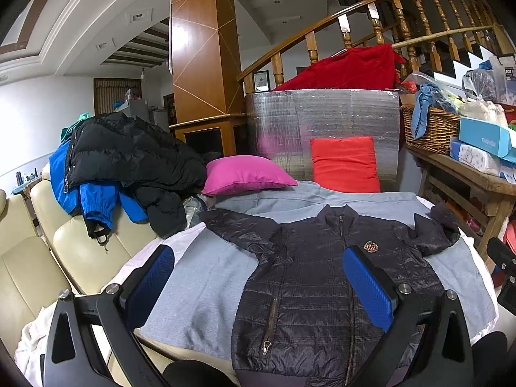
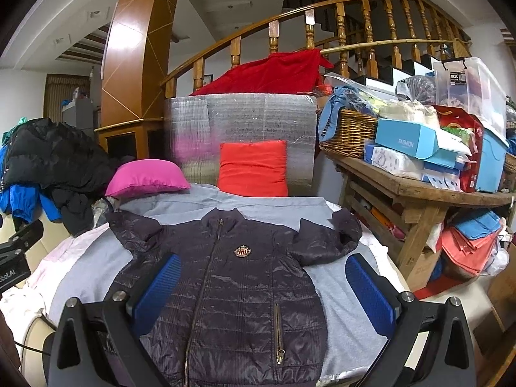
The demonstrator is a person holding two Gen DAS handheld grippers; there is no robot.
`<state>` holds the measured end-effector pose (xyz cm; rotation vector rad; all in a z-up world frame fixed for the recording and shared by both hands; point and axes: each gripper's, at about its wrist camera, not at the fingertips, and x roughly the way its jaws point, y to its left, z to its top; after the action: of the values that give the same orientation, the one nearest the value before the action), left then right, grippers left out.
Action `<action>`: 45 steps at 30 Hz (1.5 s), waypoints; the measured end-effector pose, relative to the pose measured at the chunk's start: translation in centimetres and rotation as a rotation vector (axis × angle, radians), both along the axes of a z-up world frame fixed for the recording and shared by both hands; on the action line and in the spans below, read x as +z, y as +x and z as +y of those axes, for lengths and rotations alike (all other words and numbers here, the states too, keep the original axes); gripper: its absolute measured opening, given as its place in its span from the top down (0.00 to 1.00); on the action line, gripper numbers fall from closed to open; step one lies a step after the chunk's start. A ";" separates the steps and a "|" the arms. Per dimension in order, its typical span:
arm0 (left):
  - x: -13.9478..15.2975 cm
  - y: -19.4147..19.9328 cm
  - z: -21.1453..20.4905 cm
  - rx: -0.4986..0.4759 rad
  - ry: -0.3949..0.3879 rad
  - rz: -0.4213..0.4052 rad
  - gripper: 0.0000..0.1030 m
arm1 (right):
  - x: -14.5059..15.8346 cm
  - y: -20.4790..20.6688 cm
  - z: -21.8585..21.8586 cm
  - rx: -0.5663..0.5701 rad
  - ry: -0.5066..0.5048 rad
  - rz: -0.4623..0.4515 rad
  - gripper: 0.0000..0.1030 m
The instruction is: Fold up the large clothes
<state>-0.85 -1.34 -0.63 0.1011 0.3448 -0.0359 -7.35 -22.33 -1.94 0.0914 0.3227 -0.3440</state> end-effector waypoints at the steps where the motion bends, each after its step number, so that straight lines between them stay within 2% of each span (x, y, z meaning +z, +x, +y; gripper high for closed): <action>1: 0.0 0.0 0.0 -0.001 0.000 0.000 0.00 | 0.0 0.0 0.0 -0.002 0.000 0.001 0.00; 27: -0.3 0.0 0.0 -0.007 -0.006 0.005 0.00 | -0.7 1.5 0.6 0.004 -0.011 0.045 0.00; 45: -1.8 3.5 0.0 -0.011 0.003 0.062 0.00 | -1.6 4.8 0.6 0.002 -0.036 0.097 0.00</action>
<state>2.63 -1.32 -2.43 0.1046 0.4058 -0.0493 -2.50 -21.77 -3.56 0.0390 0.4121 -0.3527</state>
